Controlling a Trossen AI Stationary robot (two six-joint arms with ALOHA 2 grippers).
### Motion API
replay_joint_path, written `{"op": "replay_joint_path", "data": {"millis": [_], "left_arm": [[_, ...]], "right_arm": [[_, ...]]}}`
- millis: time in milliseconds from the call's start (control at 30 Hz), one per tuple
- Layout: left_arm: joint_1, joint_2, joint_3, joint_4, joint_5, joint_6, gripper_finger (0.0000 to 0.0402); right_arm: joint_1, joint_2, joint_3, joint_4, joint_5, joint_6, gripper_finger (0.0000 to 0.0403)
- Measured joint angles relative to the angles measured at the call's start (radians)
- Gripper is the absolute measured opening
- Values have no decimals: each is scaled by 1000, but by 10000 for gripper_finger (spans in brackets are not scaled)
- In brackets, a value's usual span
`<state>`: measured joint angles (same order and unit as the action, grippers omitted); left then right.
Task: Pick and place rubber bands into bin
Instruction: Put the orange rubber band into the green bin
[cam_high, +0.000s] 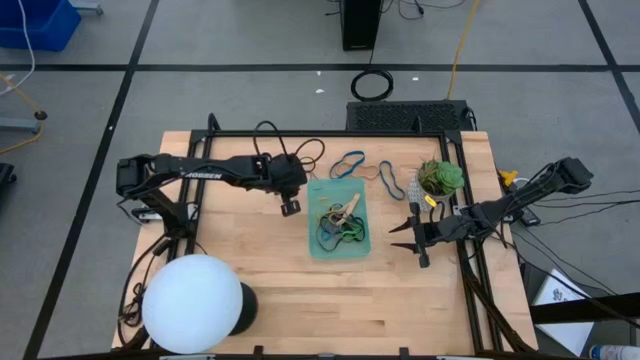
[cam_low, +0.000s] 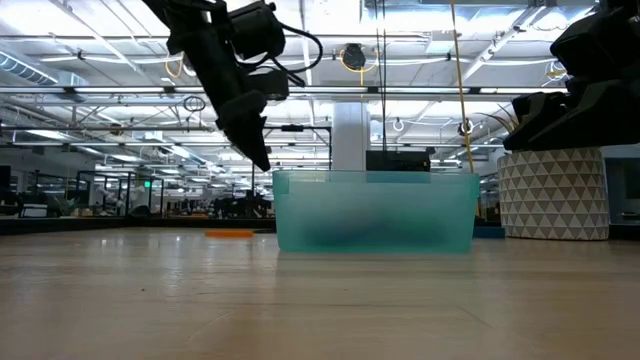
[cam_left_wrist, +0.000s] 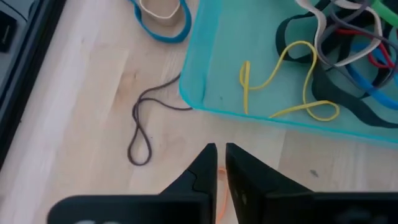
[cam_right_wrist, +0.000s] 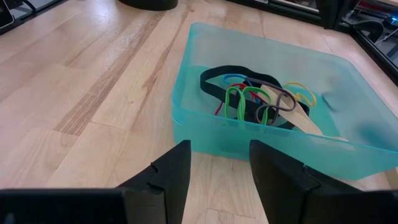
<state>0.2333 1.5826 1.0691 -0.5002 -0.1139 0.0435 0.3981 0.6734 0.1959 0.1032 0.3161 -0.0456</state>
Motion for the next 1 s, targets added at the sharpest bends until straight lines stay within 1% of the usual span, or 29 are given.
{"op": "replay_joint_path", "data": {"millis": [133,267,400,500,567,733,867,1000], "left_arm": [[0,0,0,-3,0,-2,63],[0,0,0,-5,5,-26,109],[0,0,0,-10,41,-65,159],[0,-1,1,-23,43,-106,185],[0,-1,1,-39,37,-97,197],[0,0,2,-105,26,-73,206],[-9,0,2,-139,21,-52,196],[-27,0,2,-139,-5,-49,180]], "right_arm": [[0,0,0,0,0,0,157],[0,0,0,0,0,0,157],[0,0,0,0,0,0,157],[0,0,0,0,0,0,157],[0,0,0,0,0,0,157],[0,0,0,0,0,0,157],[0,0,0,0,0,0,157],[0,0,0,-1,0,0,157]]}}
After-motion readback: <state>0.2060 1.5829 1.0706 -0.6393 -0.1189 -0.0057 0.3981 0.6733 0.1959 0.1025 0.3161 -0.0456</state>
